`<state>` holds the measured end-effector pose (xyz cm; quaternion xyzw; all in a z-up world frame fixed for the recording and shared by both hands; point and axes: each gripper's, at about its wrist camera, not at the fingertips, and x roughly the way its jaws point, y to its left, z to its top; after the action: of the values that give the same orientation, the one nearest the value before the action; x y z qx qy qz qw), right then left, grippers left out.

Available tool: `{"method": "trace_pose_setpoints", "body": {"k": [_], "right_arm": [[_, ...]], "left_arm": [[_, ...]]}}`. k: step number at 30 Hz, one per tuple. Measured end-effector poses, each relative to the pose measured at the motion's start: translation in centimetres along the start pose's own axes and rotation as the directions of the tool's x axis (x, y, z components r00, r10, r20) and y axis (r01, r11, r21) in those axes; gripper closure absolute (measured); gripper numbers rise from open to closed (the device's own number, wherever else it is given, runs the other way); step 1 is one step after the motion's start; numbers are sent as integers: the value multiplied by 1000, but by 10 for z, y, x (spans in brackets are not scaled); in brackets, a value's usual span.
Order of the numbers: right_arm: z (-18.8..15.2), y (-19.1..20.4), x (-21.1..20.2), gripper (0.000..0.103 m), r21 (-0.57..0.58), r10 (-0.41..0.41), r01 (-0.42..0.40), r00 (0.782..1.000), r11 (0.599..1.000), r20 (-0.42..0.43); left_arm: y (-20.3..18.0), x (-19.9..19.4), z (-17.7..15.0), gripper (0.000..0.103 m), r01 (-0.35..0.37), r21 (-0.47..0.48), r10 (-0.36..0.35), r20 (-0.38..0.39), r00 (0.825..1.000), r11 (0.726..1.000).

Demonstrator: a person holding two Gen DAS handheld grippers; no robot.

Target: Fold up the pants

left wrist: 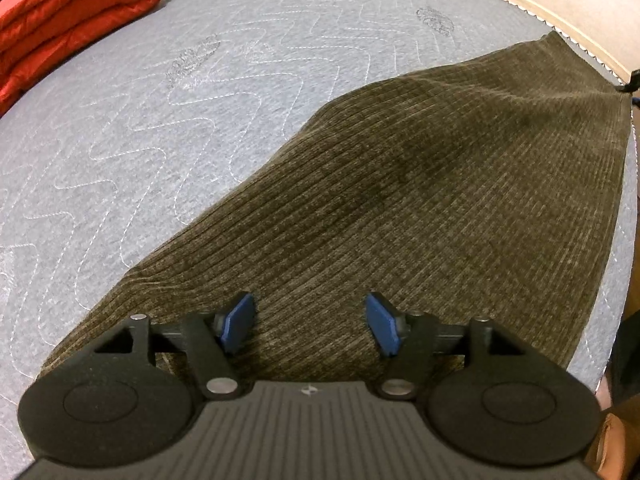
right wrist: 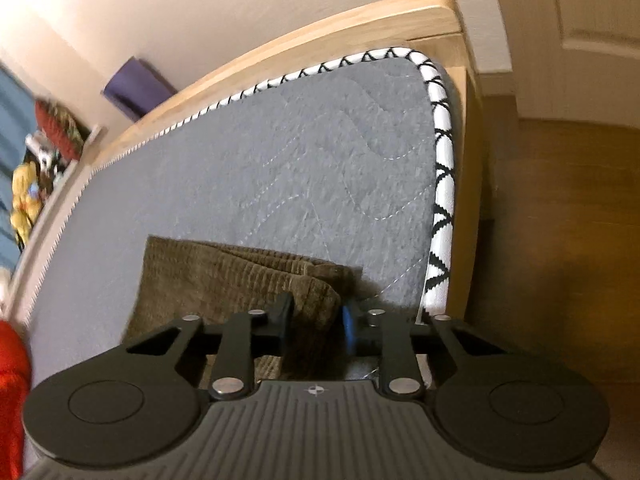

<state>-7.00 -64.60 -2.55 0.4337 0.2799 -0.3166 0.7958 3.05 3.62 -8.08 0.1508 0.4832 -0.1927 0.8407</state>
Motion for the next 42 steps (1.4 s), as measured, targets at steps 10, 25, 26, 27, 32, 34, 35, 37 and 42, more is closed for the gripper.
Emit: {"method": "trace_pose_setpoints", "body": {"k": [10,25,26,27,32,34,35,37,42], "right_arm": [[-110,183,-141,84,-638,416,-249,901,729,124],[-402,225,-175,61,-683,221,-711,648,-167,-728],[-393,229,-173,53,-702,253,-699,661,-136,-706],[-385,232,-171,50,-725,277,-679,680,-112,-679],[-381,237,-153,39,-843,274,-512,798,-164,-537],[-393,233,-143,39,-871,242,-449,838,-202,-488],[-398,231,-137,38,-876,217,-432,853,-216,-474],[-410,225,-123,38,-871,173,-430,863,-237,-474],[-415,226,-114,61,-857,149,-440,860,-267,-488]], "left_arm": [[2,0,-1,31,0,-1,0,4,1000,1000],[2,-1,-1,24,-12,18,12,-10,1000,1000],[2,-1,0,23,-11,18,11,-11,1000,1000],[2,0,1,22,-11,18,11,-13,1000,1000],[1,1,3,21,-14,25,15,-14,1000,1000],[2,0,2,21,-14,24,14,-13,1000,1000],[3,0,1,21,-13,24,14,-13,1000,1000],[2,0,1,21,-16,25,16,-13,1000,1000],[3,-2,0,21,-15,26,15,-12,1000,1000]]}}
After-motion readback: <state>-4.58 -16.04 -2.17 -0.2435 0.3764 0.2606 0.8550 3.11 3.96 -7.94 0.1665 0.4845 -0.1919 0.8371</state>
